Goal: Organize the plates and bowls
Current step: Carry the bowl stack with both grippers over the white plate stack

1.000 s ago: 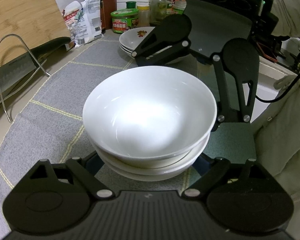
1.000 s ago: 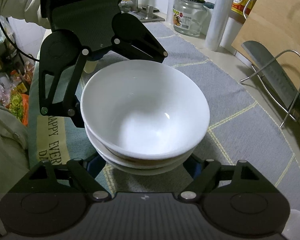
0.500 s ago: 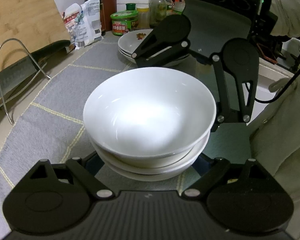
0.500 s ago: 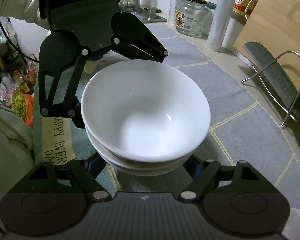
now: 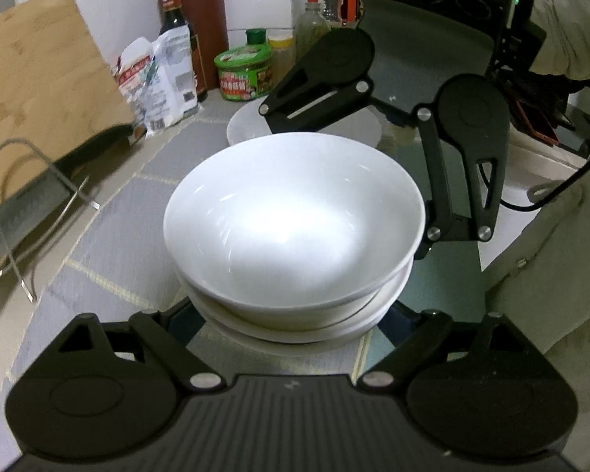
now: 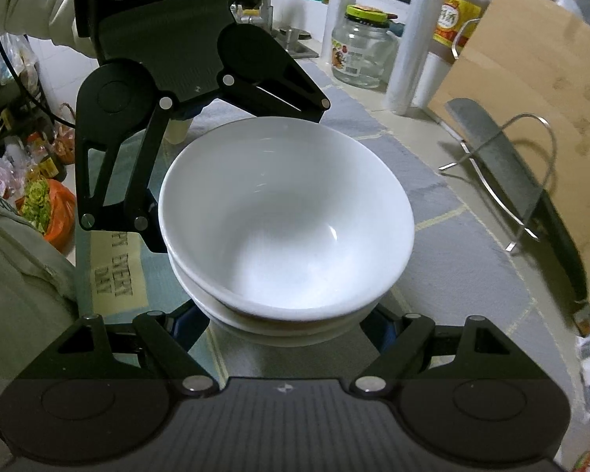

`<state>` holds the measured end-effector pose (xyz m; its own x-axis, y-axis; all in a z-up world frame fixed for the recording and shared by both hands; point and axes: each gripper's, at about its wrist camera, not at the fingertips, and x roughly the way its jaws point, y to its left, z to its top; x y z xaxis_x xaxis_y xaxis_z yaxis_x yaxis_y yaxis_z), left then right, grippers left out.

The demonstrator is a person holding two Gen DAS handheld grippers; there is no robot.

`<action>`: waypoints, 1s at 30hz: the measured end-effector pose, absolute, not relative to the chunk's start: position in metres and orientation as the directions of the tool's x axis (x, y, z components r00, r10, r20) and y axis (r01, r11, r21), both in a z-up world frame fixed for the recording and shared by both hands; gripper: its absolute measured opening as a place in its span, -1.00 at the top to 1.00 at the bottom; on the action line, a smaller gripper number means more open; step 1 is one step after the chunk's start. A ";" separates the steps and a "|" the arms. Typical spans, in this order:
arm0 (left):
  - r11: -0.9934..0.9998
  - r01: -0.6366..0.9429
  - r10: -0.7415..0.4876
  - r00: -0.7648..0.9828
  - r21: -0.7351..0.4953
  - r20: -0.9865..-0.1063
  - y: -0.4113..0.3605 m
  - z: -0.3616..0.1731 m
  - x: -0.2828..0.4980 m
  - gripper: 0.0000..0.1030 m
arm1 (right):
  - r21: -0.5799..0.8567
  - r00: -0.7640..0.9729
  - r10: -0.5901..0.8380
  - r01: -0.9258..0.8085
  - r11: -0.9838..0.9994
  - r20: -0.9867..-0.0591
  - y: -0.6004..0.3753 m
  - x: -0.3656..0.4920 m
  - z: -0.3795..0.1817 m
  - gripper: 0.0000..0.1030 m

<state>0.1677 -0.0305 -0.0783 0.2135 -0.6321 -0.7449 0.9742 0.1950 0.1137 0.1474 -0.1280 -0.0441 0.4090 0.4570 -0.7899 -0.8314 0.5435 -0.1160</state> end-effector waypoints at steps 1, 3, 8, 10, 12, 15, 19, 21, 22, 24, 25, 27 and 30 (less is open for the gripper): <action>0.193 0.974 -0.634 0.215 0.118 -0.742 -0.035 -0.077 0.167 -0.76 | -0.120 0.412 0.455 -0.830 0.545 -0.789 -0.134 0.146 -0.042 -0.67; 0.189 0.975 -0.639 0.216 0.121 -0.738 -0.048 -0.075 0.167 -0.76 | -0.129 0.420 0.449 -0.827 0.547 -0.789 -0.145 0.145 -0.039 -0.67; 0.172 0.976 -0.655 0.215 0.135 -0.724 -0.081 -0.074 0.169 -0.76 | -0.149 0.438 0.429 -0.816 0.559 -0.790 -0.178 0.141 -0.032 -0.67; 0.164 0.977 -0.662 0.213 0.138 -0.719 -0.094 -0.074 0.169 -0.76 | -0.156 0.446 0.420 -0.809 0.566 -0.790 -0.192 0.139 -0.031 -0.67; 0.156 0.977 -0.668 0.210 0.142 -0.714 -0.109 -0.074 0.168 -0.76 | -0.163 0.453 0.411 -0.804 0.572 -0.791 -0.205 0.138 -0.029 -0.67; 0.141 0.979 -0.676 0.203 0.145 -0.708 -0.130 -0.075 0.169 -0.76 | -0.169 0.462 0.400 -0.795 0.583 -0.792 -0.226 0.136 -0.027 -0.67; 0.122 0.981 -0.682 0.194 0.152 -0.705 -0.159 -0.076 0.170 -0.76 | -0.178 0.475 0.383 -0.780 0.599 -0.792 -0.253 0.133 -0.027 -0.67; 0.110 0.982 -0.684 0.186 0.153 -0.705 -0.172 -0.077 0.173 -0.76 | -0.180 0.478 0.376 -0.775 0.606 -0.794 -0.264 0.134 -0.028 -0.67; 0.106 0.983 -0.685 0.183 0.153 -0.705 -0.179 -0.078 0.175 -0.76 | -0.181 0.481 0.372 -0.771 0.611 -0.794 -0.271 0.134 -0.028 -0.67; 0.097 0.983 -0.685 0.180 0.156 -0.706 -0.189 -0.079 0.178 -0.76 | -0.181 0.485 0.365 -0.764 0.619 -0.795 -0.282 0.134 -0.029 -0.67; 0.093 0.983 -0.686 0.177 0.156 -0.706 -0.194 -0.079 0.179 -0.76 | -0.181 0.486 0.362 -0.761 0.623 -0.795 -0.288 0.135 -0.030 -0.67; 0.085 0.984 -0.684 0.170 0.154 -0.709 -0.204 -0.081 0.183 -0.76 | -0.179 0.487 0.357 -0.755 0.631 -0.797 -0.295 0.136 -0.032 -0.67; 0.078 0.984 -0.678 0.169 0.159 -0.715 -0.217 -0.085 0.187 -0.76 | -0.170 0.484 0.351 -0.747 0.643 -0.802 -0.306 0.138 -0.037 -0.67</action>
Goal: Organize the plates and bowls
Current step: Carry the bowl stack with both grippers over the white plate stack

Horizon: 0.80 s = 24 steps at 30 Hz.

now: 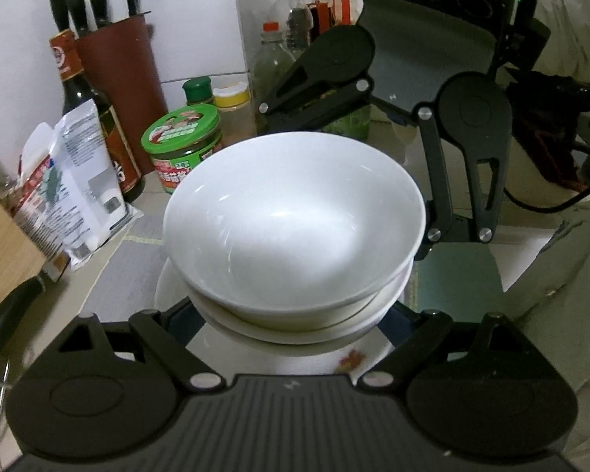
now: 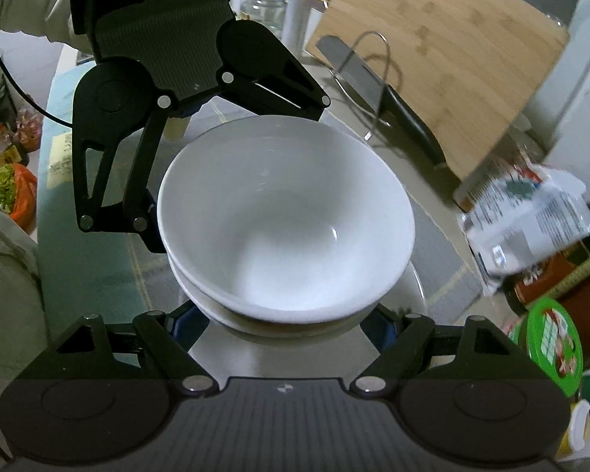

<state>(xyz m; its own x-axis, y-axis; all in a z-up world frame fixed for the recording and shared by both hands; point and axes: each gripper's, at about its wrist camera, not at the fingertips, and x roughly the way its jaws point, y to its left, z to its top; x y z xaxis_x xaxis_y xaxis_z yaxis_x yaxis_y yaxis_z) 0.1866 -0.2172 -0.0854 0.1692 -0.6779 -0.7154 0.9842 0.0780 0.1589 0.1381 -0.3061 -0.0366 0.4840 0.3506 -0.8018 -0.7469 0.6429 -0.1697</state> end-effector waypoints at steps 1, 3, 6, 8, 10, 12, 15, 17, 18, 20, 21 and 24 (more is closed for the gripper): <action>0.077 0.984 -0.677 0.169 0.159 -0.717 -0.221 -0.087 0.188 -0.76 | -0.167 0.483 0.349 -0.744 0.646 -0.803 -0.309 0.139 -0.039 -0.67; 0.075 0.986 -0.674 0.162 0.151 -0.721 -0.226 -0.090 0.191 -0.76 | -0.160 0.479 0.349 -0.743 0.650 -0.805 -0.314 0.142 -0.042 -0.67; 0.073 0.987 -0.670 0.155 0.143 -0.726 -0.229 -0.094 0.194 -0.76 | -0.153 0.473 0.351 -0.744 0.650 -0.808 -0.319 0.145 -0.046 -0.67; 0.075 0.988 -0.665 0.153 0.138 -0.731 -0.231 -0.096 0.197 -0.76 | -0.147 0.467 0.352 -0.746 0.650 -0.812 -0.321 0.147 -0.048 -0.67; 0.075 0.987 -0.661 0.154 0.139 -0.734 -0.232 -0.098 0.198 -0.76 | -0.146 0.464 0.351 -0.747 0.649 -0.813 -0.321 0.149 -0.051 -0.67; 0.078 0.987 -0.658 0.155 0.138 -0.737 -0.232 -0.100 0.200 -0.76 | -0.142 0.461 0.353 -0.747 0.649 -0.814 -0.322 0.152 -0.053 -0.66; 0.082 0.988 -0.654 0.154 0.133 -0.740 -0.233 -0.101 0.203 -0.76 | -0.141 0.460 0.354 -0.748 0.649 -0.814 -0.322 0.151 -0.053 -0.66; 0.084 0.988 -0.653 0.155 0.133 -0.741 -0.233 -0.101 0.205 -0.76 | -0.140 0.460 0.354 -0.748 0.649 -0.814 -0.322 0.152 -0.054 -0.66; 0.085 0.988 -0.653 0.154 0.131 -0.741 -0.233 -0.102 0.206 -0.76 | -0.139 0.460 0.355 -0.748 0.649 -0.814 -0.322 0.152 -0.054 -0.66; 0.086 0.988 -0.653 0.153 0.128 -0.742 -0.234 -0.103 0.207 -0.76 | -0.141 0.461 0.353 -0.746 0.650 -0.814 -0.322 0.152 -0.054 -0.66; 0.085 0.988 -0.652 0.153 0.129 -0.743 -0.233 -0.103 0.208 -0.76 | -0.141 0.461 0.352 -0.746 0.651 -0.815 -0.322 0.151 -0.054 -0.66; 0.084 0.989 -0.651 0.148 0.124 -0.745 -0.233 -0.103 0.208 -0.76 | -0.137 0.458 0.352 -0.745 0.653 -0.816 -0.322 0.151 -0.056 -0.66</action>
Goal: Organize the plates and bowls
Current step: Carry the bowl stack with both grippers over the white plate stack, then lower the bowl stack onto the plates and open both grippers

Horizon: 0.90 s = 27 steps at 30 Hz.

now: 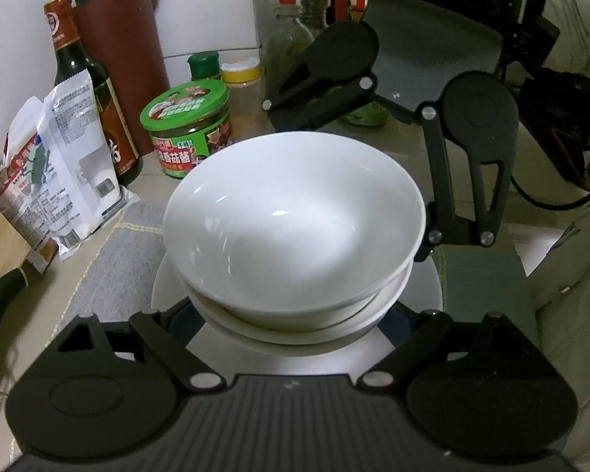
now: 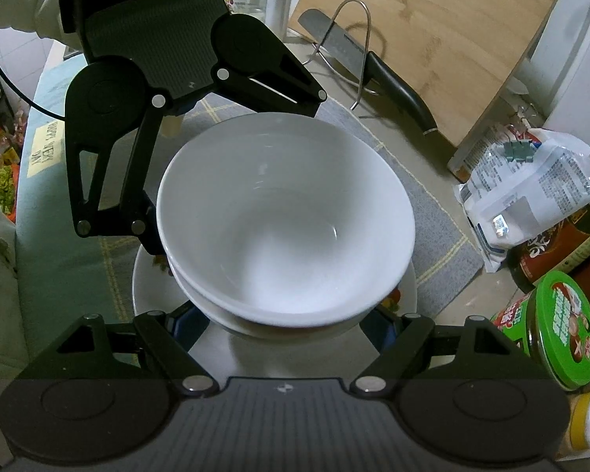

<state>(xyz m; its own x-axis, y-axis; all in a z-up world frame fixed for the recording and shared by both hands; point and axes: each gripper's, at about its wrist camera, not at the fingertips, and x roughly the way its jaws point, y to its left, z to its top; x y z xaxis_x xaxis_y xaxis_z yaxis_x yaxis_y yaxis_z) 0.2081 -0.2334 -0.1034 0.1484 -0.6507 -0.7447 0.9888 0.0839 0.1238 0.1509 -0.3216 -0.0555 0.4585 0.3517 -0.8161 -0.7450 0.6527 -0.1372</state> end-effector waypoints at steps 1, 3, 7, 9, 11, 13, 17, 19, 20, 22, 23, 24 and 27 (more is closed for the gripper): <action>0.083 0.989 -0.651 0.146 0.121 -0.745 -0.233 -0.104 0.208 -0.76 | -0.137 0.458 0.352 -0.745 0.653 -0.816 -0.322 0.151 -0.056 -0.66; 0.084 0.989 -0.651 0.145 0.119 -0.745 -0.234 -0.104 0.209 -0.76 | -0.138 0.458 0.349 -0.745 0.653 -0.817 -0.321 0.151 -0.056 -0.66; 0.086 0.989 -0.652 0.145 0.117 -0.745 -0.234 -0.105 0.210 -0.77 | -0.142 0.460 0.345 -0.743 0.653 -0.818 -0.321 0.152 -0.057 -0.67; 0.094 0.989 -0.652 0.147 0.113 -0.744 -0.233 -0.105 0.211 -0.78 | -0.148 0.465 0.344 -0.743 0.652 -0.816 -0.320 0.151 -0.057 -0.67; 0.108 0.989 -0.652 0.148 0.102 -0.743 -0.233 -0.106 0.213 -0.78 | -0.148 0.472 0.350 -0.740 0.656 -0.809 -0.321 0.150 -0.056 -0.74; 0.108 0.987 -0.656 0.163 0.122 -0.737 -0.232 -0.105 0.211 -0.80 | -0.136 0.483 0.372 -0.735 0.664 -0.793 -0.323 0.149 -0.052 -0.95; 0.123 0.976 -0.660 0.214 0.177 -0.720 -0.226 -0.102 0.204 -0.92 | -0.151 0.501 0.364 -0.726 0.671 -0.785 -0.324 0.145 -0.049 -0.98; 0.154 0.967 -0.658 0.253 0.202 -0.709 -0.222 -0.101 0.201 -0.92 | -0.153 0.498 0.362 -0.728 0.668 -0.788 -0.325 0.142 -0.049 -0.98; 0.165 0.964 -0.658 0.266 0.210 -0.704 -0.219 -0.101 0.199 -0.92 | -0.158 0.502 0.362 -0.728 0.667 -0.786 -0.325 0.141 -0.048 -0.98; 0.199 0.955 -0.663 0.296 0.220 -0.688 -0.211 -0.098 0.196 -0.93 | -0.171 0.508 0.356 -0.729 0.663 -0.784 -0.325 0.139 -0.048 -1.00; 0.235 0.945 -0.662 0.327 0.227 -0.675 -0.207 -0.096 0.193 -0.93 | -0.178 0.514 0.353 -0.726 0.664 -0.782 -0.326 0.137 -0.047 -1.00; 0.267 0.936 -0.659 0.352 0.231 -0.665 -0.203 -0.095 0.191 -0.93 | -0.181 0.518 0.351 -0.724 0.666 -0.780 -0.327 0.136 -0.047 -1.00; 0.350 0.907 -0.664 0.417 0.235 -0.621 -0.191 -0.086 0.180 -0.97 | -0.203 0.528 0.338 -0.722 0.662 -0.779 -0.328 0.129 -0.042 -1.00</action>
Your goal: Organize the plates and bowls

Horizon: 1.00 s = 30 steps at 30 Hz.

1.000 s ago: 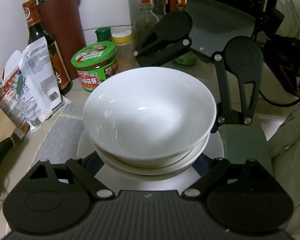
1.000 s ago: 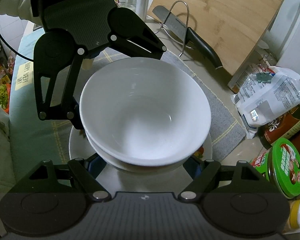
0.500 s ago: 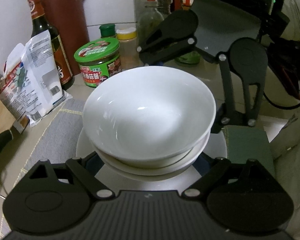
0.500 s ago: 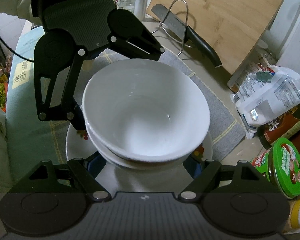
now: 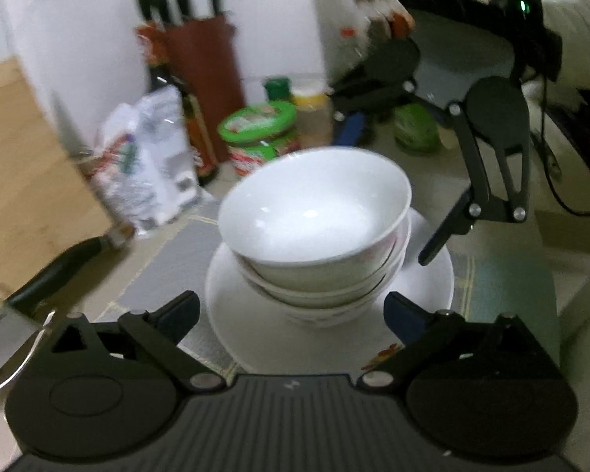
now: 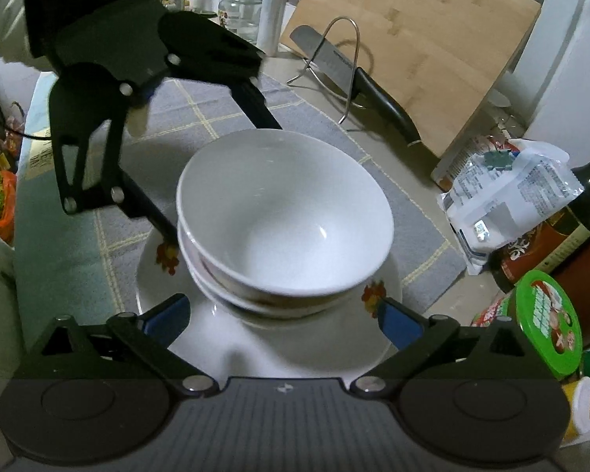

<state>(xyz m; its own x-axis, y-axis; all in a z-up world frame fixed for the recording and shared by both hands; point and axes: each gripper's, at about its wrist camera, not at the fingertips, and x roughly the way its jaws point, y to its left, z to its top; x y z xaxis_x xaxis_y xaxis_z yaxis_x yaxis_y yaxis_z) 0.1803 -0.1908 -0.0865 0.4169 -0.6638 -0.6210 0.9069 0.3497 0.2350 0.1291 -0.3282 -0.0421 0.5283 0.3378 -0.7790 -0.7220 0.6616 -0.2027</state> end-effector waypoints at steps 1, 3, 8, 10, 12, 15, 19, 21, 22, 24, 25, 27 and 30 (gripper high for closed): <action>0.372 0.897 -0.668 0.437 0.238 -0.602 -0.187 -0.084 0.175 -0.99 | -0.224 0.541 0.321 -0.715 0.662 -0.777 -0.327 0.125 -0.040 -1.00; 0.411 0.883 -0.688 0.465 0.228 -0.557 -0.177 -0.078 0.165 -0.99 | -0.260 0.560 0.286 -0.701 0.664 -0.777 -0.324 0.117 -0.035 -1.00; 0.520 0.828 -0.678 0.549 0.209 -0.488 -0.156 -0.066 0.149 -0.99 | -0.344 0.624 0.205 -0.641 0.686 -0.754 -0.309 0.089 -0.018 -1.00; 0.572 0.798 -0.661 0.584 0.187 -0.471 -0.148 -0.062 0.144 -0.99 | -0.361 0.667 0.176 -0.583 0.727 -0.724 -0.300 0.080 -0.010 -1.00; 0.619 0.769 -0.639 0.610 0.157 -0.469 -0.140 -0.060 0.139 -0.99 | -0.352 0.688 0.151 -0.533 0.770 -0.710 -0.289 0.072 -0.005 -1.00; 0.675 0.732 -0.634 0.642 0.096 -0.432 -0.124 -0.056 0.129 -0.99 | -0.353 0.735 0.075 -0.409 0.841 -0.674 -0.269 0.062 -0.004 -1.00; 0.703 0.710 -0.629 0.646 0.037 -0.432 -0.109 -0.052 0.115 -0.99 | -0.250 0.760 -0.042 -0.160 0.955 -0.648 -0.251 0.055 -0.003 -1.00; 0.725 0.687 -0.601 0.658 0.037 -0.453 -0.105 -0.050 0.109 -0.99 | -0.162 0.757 -0.104 -0.002 0.987 -0.645 -0.243 0.047 -0.003 -1.00; 0.738 0.674 -0.583 0.666 0.040 -0.466 -0.104 -0.050 0.107 -0.99 | -0.130 0.749 -0.139 0.071 0.989 -0.647 -0.239 0.044 -0.003 -1.00; 0.768 0.639 -0.539 0.679 0.041 -0.498 -0.103 -0.050 0.104 -0.99 | -0.072 0.725 -0.199 0.202 0.977 -0.659 -0.232 0.037 -0.006 -1.00; 0.776 0.629 -0.528 0.679 0.033 -0.510 -0.101 -0.050 0.102 -0.99 | -0.027 0.707 -0.219 0.272 0.962 -0.673 -0.230 0.033 -0.008 -1.00; 0.786 0.619 -0.518 0.668 0.011 -0.535 -0.097 -0.049 0.098 -0.99 | 0.047 0.686 -0.225 0.354 0.934 -0.692 -0.228 0.025 -0.010 -1.00; 0.793 0.609 -0.512 0.667 0.001 -0.542 -0.093 -0.046 0.092 -0.99 | 0.071 0.681 -0.263 0.421 0.904 -0.684 -0.219 0.011 -0.008 -1.00</action>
